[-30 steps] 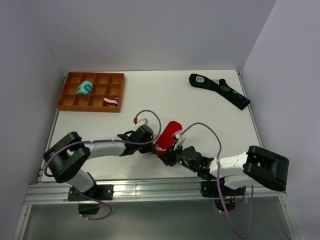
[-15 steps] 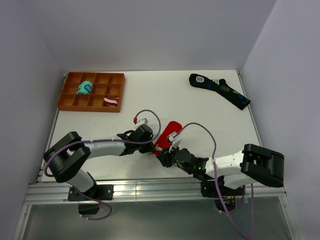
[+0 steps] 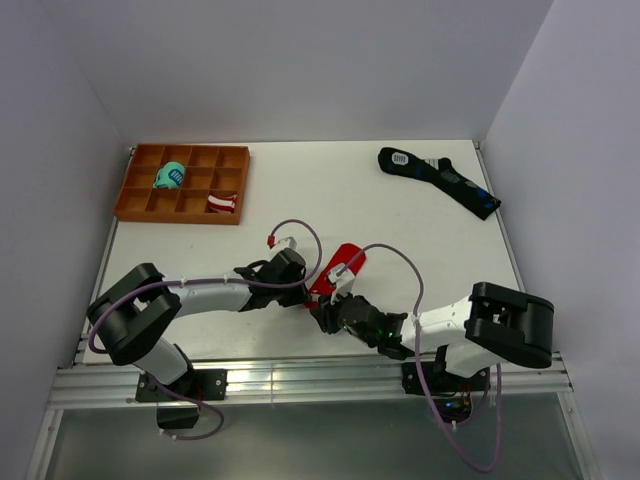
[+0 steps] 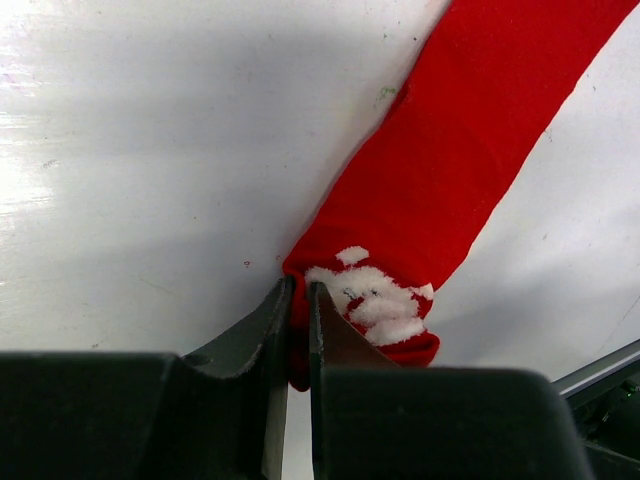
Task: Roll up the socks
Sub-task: Roll the sock at the center of the board.
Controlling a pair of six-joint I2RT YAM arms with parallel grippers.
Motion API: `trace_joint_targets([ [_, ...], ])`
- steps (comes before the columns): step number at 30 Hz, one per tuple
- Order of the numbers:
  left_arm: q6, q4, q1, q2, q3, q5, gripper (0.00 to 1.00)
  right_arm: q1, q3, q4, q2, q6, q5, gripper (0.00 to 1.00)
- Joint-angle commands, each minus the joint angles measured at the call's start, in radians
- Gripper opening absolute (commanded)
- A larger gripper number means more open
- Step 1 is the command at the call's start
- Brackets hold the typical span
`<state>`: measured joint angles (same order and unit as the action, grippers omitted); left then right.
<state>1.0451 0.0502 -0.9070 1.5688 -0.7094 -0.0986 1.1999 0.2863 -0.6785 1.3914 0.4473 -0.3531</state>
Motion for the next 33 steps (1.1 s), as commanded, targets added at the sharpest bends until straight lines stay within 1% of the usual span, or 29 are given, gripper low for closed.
trace_joint_targets([
  [1, -0.016, 0.154, -0.003, 0.045, 0.019, 0.016, 0.0, 0.007, 0.02, -0.013, 0.023, -0.013, -0.056, 0.38],
  [8, -0.022, 0.157, -0.003, 0.042, 0.016, 0.017, 0.0, 0.006, 0.022, -0.019, 0.058, -0.007, -0.093, 0.37],
  [15, -0.023, 0.152, -0.003, 0.05, 0.018, 0.023, 0.0, 0.007, 0.024, -0.024, 0.04, -0.019, -0.124, 0.37],
  [22, -0.023, 0.149, -0.003, 0.048, 0.021, 0.025, 0.0, 0.006, 0.065, 0.007, 0.041, -0.044, -0.124, 0.37],
  [33, -0.03, 0.165, -0.003, 0.043, 0.01, 0.03, 0.0, 0.007, 0.062, 0.01, 0.09, -0.05, -0.127, 0.37],
])
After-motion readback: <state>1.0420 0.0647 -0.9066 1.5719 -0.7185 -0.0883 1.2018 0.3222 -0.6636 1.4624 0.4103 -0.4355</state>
